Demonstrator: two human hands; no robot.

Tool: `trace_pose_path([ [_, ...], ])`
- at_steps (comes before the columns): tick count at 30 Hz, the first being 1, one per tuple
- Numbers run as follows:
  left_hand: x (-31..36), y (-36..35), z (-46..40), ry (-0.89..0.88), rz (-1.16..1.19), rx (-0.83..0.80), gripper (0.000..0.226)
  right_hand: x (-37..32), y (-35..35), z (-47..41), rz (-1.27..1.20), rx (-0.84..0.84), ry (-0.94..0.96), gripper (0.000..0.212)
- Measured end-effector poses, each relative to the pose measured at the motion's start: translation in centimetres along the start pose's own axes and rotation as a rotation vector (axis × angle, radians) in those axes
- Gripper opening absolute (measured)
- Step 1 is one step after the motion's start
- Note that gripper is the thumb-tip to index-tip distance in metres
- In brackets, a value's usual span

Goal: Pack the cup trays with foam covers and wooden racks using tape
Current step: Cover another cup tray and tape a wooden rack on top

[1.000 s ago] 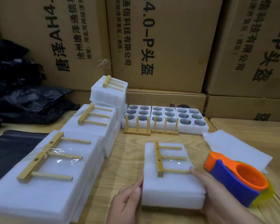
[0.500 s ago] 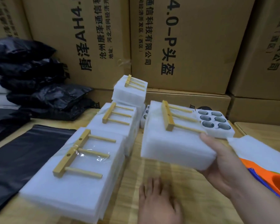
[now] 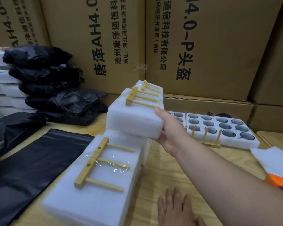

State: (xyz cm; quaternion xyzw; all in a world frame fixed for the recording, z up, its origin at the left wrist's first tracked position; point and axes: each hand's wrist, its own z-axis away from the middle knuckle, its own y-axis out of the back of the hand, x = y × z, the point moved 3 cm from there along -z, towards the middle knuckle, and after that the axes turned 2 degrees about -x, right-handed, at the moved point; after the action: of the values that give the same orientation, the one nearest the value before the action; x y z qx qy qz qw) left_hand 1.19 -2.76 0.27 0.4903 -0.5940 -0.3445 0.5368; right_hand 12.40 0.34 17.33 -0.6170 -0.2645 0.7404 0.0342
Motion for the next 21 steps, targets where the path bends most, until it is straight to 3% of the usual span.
trace_pose_path([
  [6,-0.7,-2.3,-0.7,-0.01,-0.012,0.042,0.045,0.5,-2.4,-2.3,0.032,0.034,-0.011,0.039],
  [18,-0.6,-2.5,-1.6,-0.024,0.023,0.082,0.046,2.3,-2.1,-3.3,0.232,0.123,0.037,0.064],
  [21,-1.1,-2.3,-0.8,-0.053,-0.041,0.105,0.038,2.4,-2.0,-3.3,0.352,0.146,0.052,0.062],
])
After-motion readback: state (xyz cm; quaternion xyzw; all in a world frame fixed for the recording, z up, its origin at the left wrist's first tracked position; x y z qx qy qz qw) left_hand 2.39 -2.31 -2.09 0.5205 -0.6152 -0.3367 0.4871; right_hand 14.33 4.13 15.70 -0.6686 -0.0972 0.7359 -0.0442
